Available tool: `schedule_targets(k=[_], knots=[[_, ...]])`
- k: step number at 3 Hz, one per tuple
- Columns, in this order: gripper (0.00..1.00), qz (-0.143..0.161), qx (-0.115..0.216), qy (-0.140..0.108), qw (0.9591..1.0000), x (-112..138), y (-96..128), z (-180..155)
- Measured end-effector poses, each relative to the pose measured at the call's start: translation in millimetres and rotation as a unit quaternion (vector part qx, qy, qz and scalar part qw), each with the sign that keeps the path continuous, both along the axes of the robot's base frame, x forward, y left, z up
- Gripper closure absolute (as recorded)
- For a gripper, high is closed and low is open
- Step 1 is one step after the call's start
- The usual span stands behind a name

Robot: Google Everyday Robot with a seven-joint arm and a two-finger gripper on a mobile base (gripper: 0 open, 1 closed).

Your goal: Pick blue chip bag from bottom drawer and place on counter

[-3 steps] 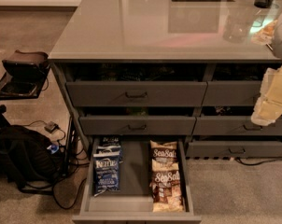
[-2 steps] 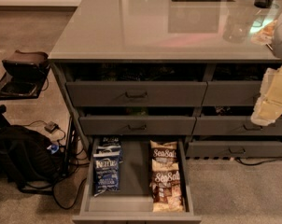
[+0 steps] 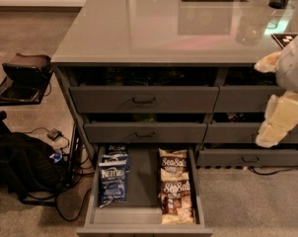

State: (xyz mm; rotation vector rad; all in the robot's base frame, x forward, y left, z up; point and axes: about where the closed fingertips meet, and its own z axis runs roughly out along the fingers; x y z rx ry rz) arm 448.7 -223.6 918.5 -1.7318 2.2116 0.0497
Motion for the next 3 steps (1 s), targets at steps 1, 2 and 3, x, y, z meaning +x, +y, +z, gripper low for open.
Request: schedule_targets(k=[1,2,3], knots=[[0.0,0.02,0.049,0.013,0.9985,25.1,-5.3,-53.9],[0.0,0.038,0.079,0.014,0.996,62.0,-8.9,-99.9],[0.0,0.045,0.092,0.031,0.9942,95.7,-7.5,-148.6]])
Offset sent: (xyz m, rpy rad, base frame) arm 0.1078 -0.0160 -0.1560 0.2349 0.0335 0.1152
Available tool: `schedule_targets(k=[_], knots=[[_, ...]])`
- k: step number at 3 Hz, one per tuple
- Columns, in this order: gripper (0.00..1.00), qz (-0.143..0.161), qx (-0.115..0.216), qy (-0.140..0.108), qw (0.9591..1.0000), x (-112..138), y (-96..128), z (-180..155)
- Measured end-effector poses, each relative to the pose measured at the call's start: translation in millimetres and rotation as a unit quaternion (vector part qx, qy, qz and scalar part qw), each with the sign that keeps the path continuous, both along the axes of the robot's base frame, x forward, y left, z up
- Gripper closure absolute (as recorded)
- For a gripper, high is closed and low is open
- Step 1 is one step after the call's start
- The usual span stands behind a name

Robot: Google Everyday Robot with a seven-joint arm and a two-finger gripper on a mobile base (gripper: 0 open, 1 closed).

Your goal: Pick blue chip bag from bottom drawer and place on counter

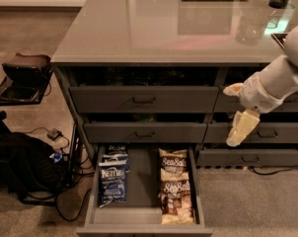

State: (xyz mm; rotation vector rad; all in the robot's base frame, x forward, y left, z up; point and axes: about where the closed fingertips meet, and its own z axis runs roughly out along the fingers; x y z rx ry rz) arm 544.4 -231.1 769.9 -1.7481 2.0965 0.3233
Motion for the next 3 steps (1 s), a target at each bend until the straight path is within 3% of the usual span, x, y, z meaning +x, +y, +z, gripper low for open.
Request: schedule_targets(k=[1,2,3], knots=[[0.0,0.026,-0.006,0.03,0.9992,12.3,13.6,-47.5],[0.0,0.026,-0.006,0.03,0.9992,12.3,13.8,-47.7],[0.0,0.05,0.023,0.059,0.9968,5.8,46.4,-91.4]])
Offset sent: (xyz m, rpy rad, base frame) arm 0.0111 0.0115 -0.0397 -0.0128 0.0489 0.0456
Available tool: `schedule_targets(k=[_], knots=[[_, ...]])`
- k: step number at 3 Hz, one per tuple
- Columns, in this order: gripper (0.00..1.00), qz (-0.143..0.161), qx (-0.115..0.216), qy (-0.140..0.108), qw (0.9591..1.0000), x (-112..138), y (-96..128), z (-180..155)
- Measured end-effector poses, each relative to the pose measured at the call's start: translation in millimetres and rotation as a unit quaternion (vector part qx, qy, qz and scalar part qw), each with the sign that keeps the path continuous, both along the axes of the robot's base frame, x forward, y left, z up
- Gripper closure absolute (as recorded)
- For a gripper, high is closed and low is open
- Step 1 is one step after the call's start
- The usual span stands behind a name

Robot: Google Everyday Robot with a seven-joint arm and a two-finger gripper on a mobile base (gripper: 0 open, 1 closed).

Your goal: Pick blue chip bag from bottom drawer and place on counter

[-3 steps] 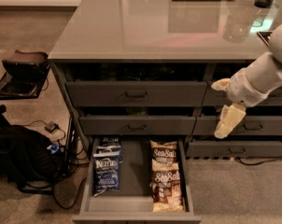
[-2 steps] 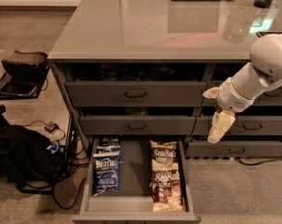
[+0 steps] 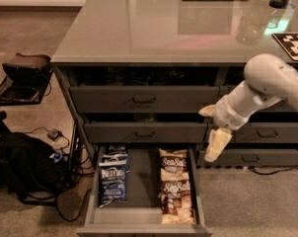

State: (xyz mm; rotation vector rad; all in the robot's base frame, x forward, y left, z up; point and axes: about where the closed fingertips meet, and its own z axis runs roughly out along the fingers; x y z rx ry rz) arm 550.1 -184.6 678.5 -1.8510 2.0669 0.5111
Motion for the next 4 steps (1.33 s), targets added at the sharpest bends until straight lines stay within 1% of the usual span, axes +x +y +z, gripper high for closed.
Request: schedule_targets(k=[1,2,3,4], knots=[[0.0,0.031,0.047,0.013,0.9983,-11.5,49.0,-59.6],[0.0,0.05,0.07,-0.012,0.9962,-24.2,92.4,-105.0],[0.0,0.047,0.098,-0.024,0.9938,-11.5,129.0,-153.2],[0.0,0.039,0.118,-0.003,0.9923,4.4,161.6,-204.6]])
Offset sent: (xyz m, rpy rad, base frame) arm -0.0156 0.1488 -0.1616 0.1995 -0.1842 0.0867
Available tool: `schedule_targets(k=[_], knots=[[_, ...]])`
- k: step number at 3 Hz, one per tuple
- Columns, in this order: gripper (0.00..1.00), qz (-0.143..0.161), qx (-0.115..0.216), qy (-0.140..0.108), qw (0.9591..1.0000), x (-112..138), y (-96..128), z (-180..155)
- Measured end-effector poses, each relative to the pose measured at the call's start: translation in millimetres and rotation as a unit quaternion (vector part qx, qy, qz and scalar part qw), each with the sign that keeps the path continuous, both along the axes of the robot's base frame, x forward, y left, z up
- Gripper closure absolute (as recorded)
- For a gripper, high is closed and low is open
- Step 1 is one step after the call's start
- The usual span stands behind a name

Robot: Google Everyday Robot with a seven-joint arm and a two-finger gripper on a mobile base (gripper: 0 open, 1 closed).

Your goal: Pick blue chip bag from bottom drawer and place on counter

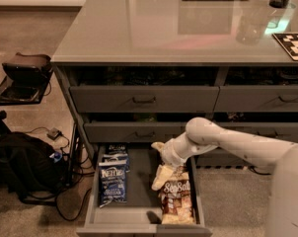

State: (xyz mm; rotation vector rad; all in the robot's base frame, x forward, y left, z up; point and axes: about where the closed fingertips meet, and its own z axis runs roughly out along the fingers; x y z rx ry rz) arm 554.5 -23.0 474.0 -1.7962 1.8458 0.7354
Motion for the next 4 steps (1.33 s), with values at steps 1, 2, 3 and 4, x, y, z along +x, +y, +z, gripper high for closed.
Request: schedule_targets(k=[1,2,3,4], knots=[[0.0,0.003,0.013,0.052,0.9986,3.8,33.9,-50.3],[0.0,0.029,0.007,0.103,0.9942,-6.9,72.8,-96.1],[0.0,0.051,-0.002,0.134,0.9897,-12.3,109.6,-125.9],[0.0,0.043,0.009,0.138,0.9895,3.9,132.7,-134.7]])
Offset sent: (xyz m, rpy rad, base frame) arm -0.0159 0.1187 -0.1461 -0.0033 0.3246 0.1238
